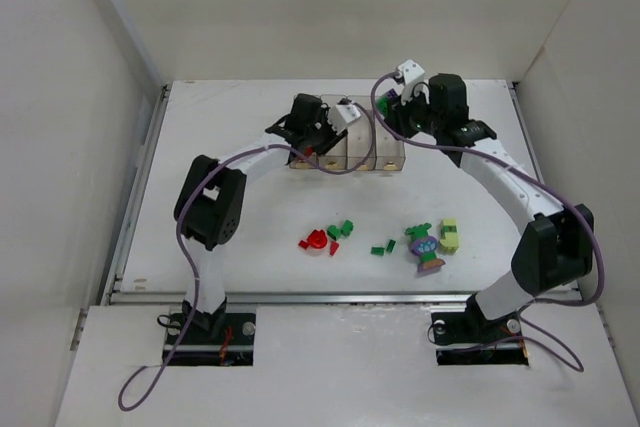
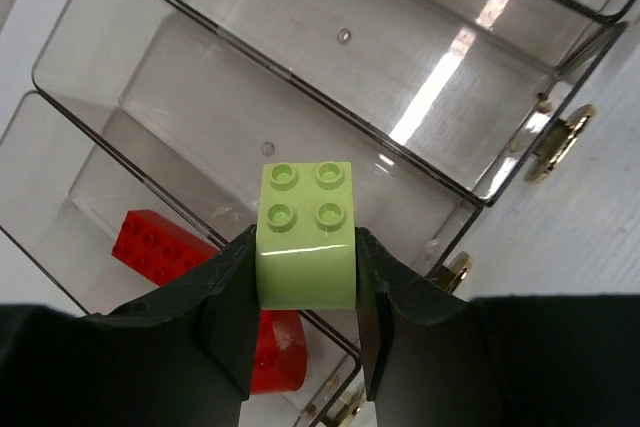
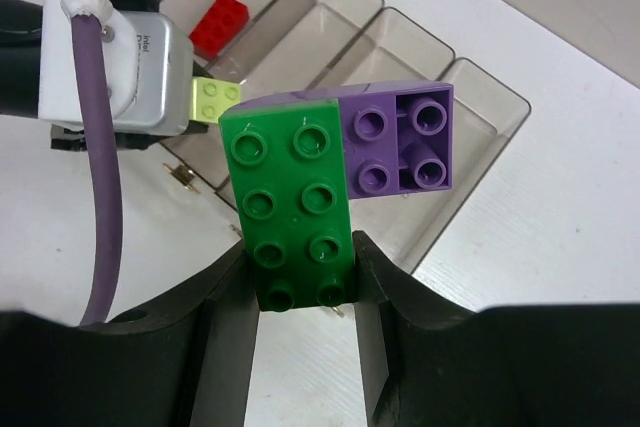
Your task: Sort the legos into containers by color
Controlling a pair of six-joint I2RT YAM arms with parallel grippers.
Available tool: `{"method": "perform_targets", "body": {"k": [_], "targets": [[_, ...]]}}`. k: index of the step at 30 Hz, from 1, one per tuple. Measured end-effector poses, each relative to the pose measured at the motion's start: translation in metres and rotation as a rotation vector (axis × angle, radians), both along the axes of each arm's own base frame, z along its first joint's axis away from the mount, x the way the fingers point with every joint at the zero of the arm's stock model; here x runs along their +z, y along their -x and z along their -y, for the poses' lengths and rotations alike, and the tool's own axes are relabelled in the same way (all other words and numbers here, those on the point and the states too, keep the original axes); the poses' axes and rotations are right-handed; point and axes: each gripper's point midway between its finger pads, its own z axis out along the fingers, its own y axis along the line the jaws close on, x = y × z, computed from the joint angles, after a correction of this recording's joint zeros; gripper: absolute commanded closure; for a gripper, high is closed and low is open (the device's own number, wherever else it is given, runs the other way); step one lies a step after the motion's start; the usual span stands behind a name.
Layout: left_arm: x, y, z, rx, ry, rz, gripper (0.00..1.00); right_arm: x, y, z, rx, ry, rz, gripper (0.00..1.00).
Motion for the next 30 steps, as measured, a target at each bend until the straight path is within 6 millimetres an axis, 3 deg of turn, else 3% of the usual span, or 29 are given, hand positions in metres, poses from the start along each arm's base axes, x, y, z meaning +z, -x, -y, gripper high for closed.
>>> {"method": "perform_targets", "body": {"k": [3,4,5,9,14,18,22,25,28,30], "targets": [[-0.014,-0.003,-0.003,0.026,-0.024,-0.013,0.74,-0.006,-0.002,0.011,-0.032,0.002,-0.015,1.0],[-0.016,-0.004,-0.004,0.028,-0.027,-0.014,0.6,-0.007,-0.003,0.014,-0.04,0.001,-0.019,1.0],[-0.016,-0.004,-0.004,0.027,-0.028,-0.011,0.35,-0.007,-0.004,0.016,-0.045,0.001,-0.02,1.0],[-0.007,-0.008,0.002,0.002,-0.011,0.016,0.15,-0.005,-0.005,0.019,-0.051,-0.001,-0.015,1.0],[0.008,-0.001,0.01,-0.077,0.009,0.043,0.16,-0.003,-0.001,0.013,0.0,-0.001,-0.005,1.0],[0.047,0.019,0.006,-0.186,0.001,0.149,0.18,-0.003,0.01,-0.001,0.136,0.003,0.006,1.0],[0.102,0.057,-0.015,-0.299,-0.044,0.377,0.18,-0.004,0.039,-0.022,0.354,-0.022,-0.015,1.0],[0.144,0.075,-0.026,-0.36,-0.074,0.566,0.16,0.002,0.062,-0.037,0.503,-0.048,-0.026,1.0],[0.168,0.077,-0.031,-0.412,-0.109,0.689,0.15,0.011,0.082,-0.052,0.625,-0.037,-0.011,1.0],[0.168,0.079,-0.032,-0.469,-0.154,0.733,0.14,0.012,0.099,-0.066,0.7,-0.016,-0.006,1.0]]}}
